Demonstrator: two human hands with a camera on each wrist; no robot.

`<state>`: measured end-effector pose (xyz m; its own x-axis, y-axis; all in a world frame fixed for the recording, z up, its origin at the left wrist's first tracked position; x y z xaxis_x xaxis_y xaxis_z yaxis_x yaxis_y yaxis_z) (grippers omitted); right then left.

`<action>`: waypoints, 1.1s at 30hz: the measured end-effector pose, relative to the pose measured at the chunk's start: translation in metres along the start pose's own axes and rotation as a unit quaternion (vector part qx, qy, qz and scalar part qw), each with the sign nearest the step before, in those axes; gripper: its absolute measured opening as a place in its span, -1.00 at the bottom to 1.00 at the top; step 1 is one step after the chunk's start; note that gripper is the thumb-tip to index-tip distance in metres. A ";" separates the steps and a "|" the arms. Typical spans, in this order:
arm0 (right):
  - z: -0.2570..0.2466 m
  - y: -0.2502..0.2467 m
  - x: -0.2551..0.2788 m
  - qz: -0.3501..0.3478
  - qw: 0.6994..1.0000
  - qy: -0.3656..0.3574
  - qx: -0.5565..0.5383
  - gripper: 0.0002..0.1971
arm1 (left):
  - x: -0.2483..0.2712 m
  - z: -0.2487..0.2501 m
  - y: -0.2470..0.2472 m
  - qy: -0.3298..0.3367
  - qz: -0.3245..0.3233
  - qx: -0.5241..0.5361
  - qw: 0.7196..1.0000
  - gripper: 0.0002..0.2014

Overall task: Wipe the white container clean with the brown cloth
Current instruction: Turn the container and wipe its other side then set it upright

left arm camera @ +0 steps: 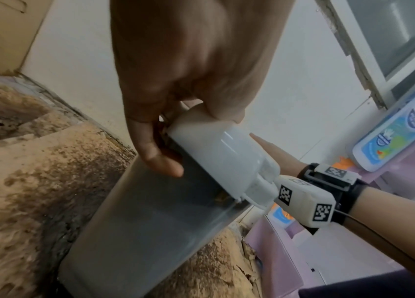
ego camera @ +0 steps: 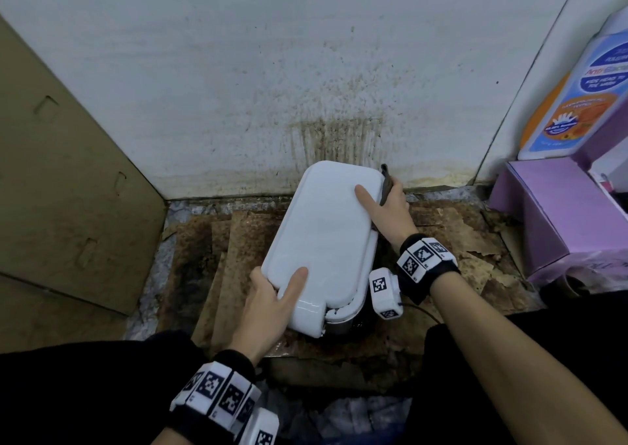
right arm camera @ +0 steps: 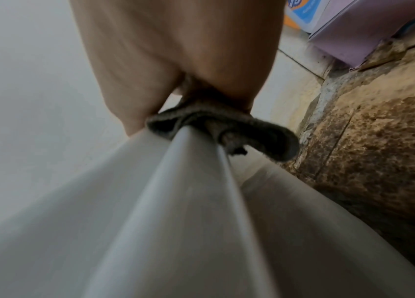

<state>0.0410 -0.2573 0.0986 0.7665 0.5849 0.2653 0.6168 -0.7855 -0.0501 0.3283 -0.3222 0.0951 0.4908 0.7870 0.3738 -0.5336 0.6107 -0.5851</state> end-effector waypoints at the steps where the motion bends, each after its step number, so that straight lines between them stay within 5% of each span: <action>1: 0.001 0.000 -0.003 -0.008 1.000 0.005 -0.001 0.13 | -0.002 -0.002 0.000 0.003 -0.002 0.009 1.000 -0.36; 14: 0.002 -0.010 0.001 -0.023 0.999 0.009 -0.045 0.15 | -0.002 -0.002 -0.010 0.039 0.009 -0.009 0.999 -0.57; 25: 0.017 -0.034 0.067 0.186 0.972 -0.037 -0.137 0.00 | -0.034 0.024 -0.053 0.129 -0.053 -0.032 0.990 -0.46; 33: 0.034 -0.030 0.086 0.234 0.963 -0.036 -0.130 0.02 | -0.051 0.023 -0.055 0.140 -0.100 -0.063 0.983 -0.40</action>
<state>0.0946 -0.1770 0.0897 0.9658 0.1598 0.2044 0.1426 -0.9851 0.0967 0.3171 -0.3937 0.1245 0.7568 0.5868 0.2881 -0.3265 0.7211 -0.6111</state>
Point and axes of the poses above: each hand's wrist, its own x-axis away from the middle knuckle, its own y-axis out of the palm, z = x × y, the point moved 8 cm from there along -x, towards the middle knuckle, and after that the axes turned 13 degrees about -x, right-handed, at the moved point
